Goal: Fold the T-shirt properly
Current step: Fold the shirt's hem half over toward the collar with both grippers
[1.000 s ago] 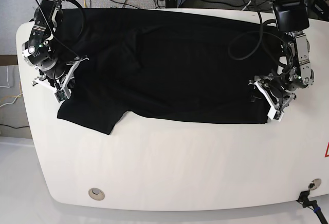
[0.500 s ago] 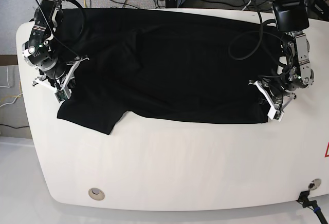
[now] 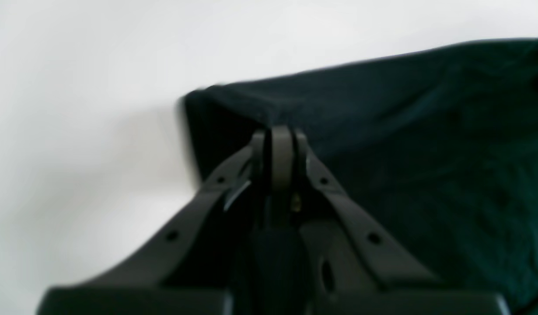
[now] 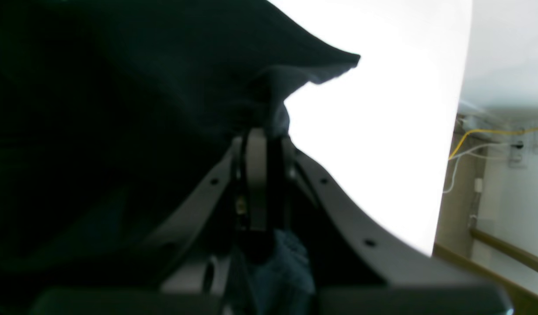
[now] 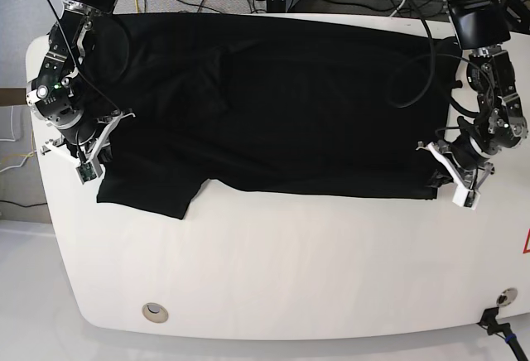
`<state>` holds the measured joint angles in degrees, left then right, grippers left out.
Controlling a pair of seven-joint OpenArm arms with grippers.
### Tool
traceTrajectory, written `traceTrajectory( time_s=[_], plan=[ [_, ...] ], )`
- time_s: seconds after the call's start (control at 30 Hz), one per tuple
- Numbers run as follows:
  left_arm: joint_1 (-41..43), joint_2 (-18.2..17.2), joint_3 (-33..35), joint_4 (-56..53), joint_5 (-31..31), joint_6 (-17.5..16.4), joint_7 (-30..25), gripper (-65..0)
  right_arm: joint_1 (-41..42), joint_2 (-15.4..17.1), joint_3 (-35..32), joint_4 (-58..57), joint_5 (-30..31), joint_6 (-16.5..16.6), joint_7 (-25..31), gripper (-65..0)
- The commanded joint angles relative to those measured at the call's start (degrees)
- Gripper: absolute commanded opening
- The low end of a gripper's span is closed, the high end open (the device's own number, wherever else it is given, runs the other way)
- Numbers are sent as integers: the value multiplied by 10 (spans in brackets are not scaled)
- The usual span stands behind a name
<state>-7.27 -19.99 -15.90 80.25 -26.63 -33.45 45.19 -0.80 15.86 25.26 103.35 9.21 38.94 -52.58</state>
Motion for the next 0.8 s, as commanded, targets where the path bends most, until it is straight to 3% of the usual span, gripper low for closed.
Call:
traceTrajectory(
  time_s=[0.0,0.13,0.33,0.47,0.77],
  plan=[
    [-11,-12,-5,34,-36,-1,2,-650,13,7,2,12,6,0,9,-650],
    [14,-26,-28,87,-56,-1,29,-650,8,7,3,51,6,0,6,-650],
    [32,-27,-108,142,-71,-4,102,-650,9,9,41,71,6,11,-46,-650],
    [66,-41,-137,173,-69,-40,106,-650,4,10,70,71,5,11,-67,-650],
    [184,-67,-160,203,-69,-44,106,-650,-68,10,78,70,4,11,-71,-650]
  ],
)
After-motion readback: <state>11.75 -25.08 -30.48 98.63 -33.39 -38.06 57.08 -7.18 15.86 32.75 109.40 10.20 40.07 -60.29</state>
